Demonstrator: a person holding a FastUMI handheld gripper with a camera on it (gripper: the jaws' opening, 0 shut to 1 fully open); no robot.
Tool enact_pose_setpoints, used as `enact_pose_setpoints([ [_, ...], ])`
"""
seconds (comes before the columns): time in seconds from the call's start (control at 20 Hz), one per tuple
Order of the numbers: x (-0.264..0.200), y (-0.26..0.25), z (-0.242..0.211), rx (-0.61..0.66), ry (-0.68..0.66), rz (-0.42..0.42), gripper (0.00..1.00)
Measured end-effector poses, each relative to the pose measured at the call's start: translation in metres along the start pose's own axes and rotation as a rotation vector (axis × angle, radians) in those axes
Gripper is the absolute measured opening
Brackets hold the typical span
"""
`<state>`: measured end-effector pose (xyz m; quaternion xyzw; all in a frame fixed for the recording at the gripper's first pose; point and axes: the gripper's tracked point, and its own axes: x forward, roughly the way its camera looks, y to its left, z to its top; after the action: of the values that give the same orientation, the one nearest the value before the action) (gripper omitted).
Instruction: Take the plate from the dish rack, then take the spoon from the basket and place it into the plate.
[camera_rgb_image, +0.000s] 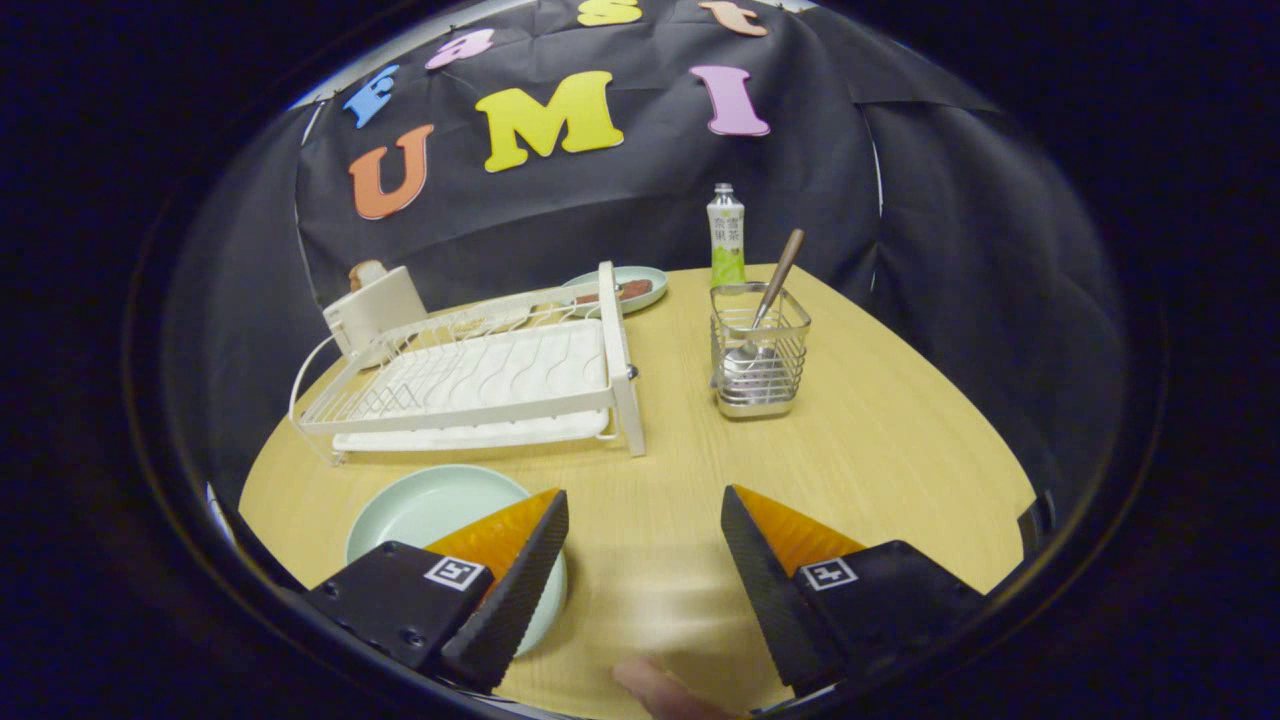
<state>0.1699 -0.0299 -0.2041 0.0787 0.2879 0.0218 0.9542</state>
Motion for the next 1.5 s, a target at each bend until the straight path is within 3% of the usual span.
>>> enact_pose_setpoints([
  [0.4,0.019,-0.054,0.093,-0.017,-0.156,-0.026,0.98],
  [0.6,0.052,-0.085,0.135,-0.032,-0.192,-0.068,0.98],
  [0.75,0.079,-0.091,0.161,0.028,-0.205,-0.013,0.98],
  [0.8,0.091,-0.099,0.17,0.047,-0.215,-0.033,0.98],
  [1.05,0.132,-0.112,0.197,-0.074,-0.251,-0.092,0.92],
  [1.25,0.155,-0.108,0.192,-0.023,-0.177,0.004,0.72],
  [1.35,0.159,-0.112,0.194,0.003,-0.197,0.01,0.62],
  [1.45,0.148,-0.104,0.196,0.054,-0.223,0.063,0.35],
  [1.5,0.147,-0.103,0.197,0.06,-0.232,0.069,0.3],
])
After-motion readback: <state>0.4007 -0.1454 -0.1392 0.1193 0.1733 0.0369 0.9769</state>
